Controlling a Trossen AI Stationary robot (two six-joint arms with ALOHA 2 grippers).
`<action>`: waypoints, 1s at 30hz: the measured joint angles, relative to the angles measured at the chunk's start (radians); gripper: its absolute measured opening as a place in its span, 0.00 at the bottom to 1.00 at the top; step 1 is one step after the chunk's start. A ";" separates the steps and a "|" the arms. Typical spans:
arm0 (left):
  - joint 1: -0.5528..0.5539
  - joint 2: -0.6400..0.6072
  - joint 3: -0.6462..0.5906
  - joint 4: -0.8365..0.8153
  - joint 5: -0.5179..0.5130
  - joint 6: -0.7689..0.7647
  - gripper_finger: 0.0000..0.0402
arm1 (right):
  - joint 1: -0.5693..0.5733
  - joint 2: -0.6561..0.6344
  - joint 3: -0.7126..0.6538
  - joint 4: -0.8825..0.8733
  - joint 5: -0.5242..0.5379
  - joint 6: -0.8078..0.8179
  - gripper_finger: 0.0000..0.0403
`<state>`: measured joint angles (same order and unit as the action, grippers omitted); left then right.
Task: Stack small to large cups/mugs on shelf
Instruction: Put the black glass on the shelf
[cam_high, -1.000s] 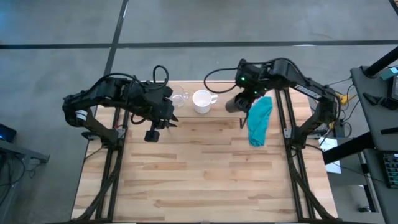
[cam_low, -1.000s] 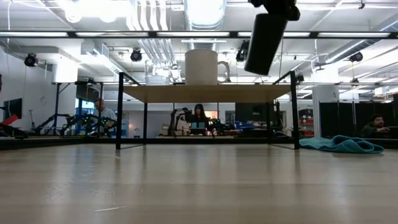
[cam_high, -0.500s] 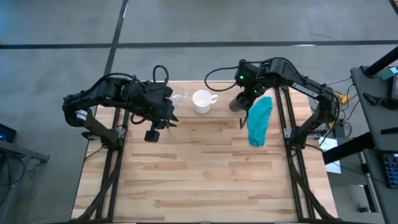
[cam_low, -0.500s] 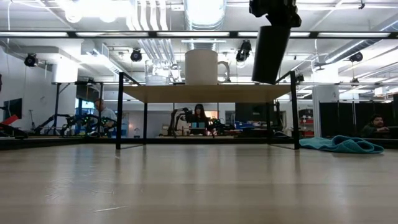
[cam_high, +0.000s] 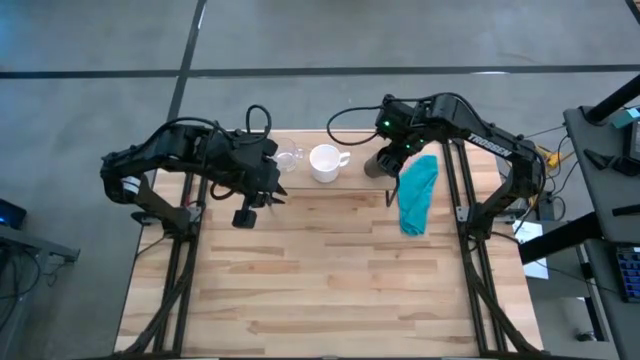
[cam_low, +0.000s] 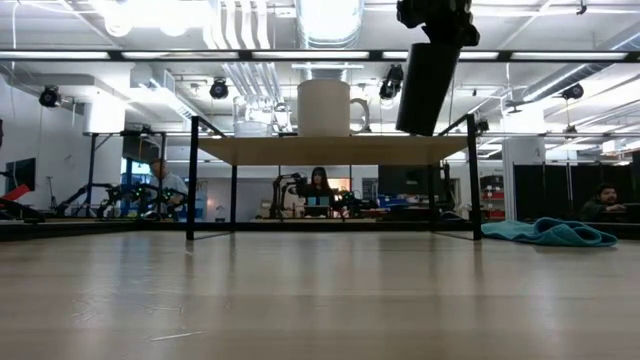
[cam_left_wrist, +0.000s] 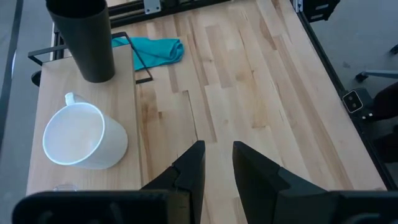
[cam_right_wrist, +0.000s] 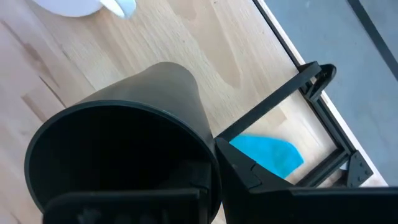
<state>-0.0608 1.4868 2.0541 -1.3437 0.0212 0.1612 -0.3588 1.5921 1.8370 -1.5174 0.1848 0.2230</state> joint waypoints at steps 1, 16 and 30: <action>0.000 0.000 0.000 0.000 0.000 0.000 0.17 | 0.000 0.001 0.000 0.005 0.000 0.000 0.02; 0.000 0.000 0.000 0.000 0.000 0.000 0.17 | 0.000 0.057 0.005 0.021 0.000 -0.038 0.02; 0.000 0.000 0.000 0.000 0.000 0.000 0.17 | 0.000 0.062 0.033 0.029 -0.001 -0.053 0.02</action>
<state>-0.0608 1.4868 2.0541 -1.3437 0.0212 0.1612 -0.3584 1.6540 1.8696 -1.4886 0.1837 0.1702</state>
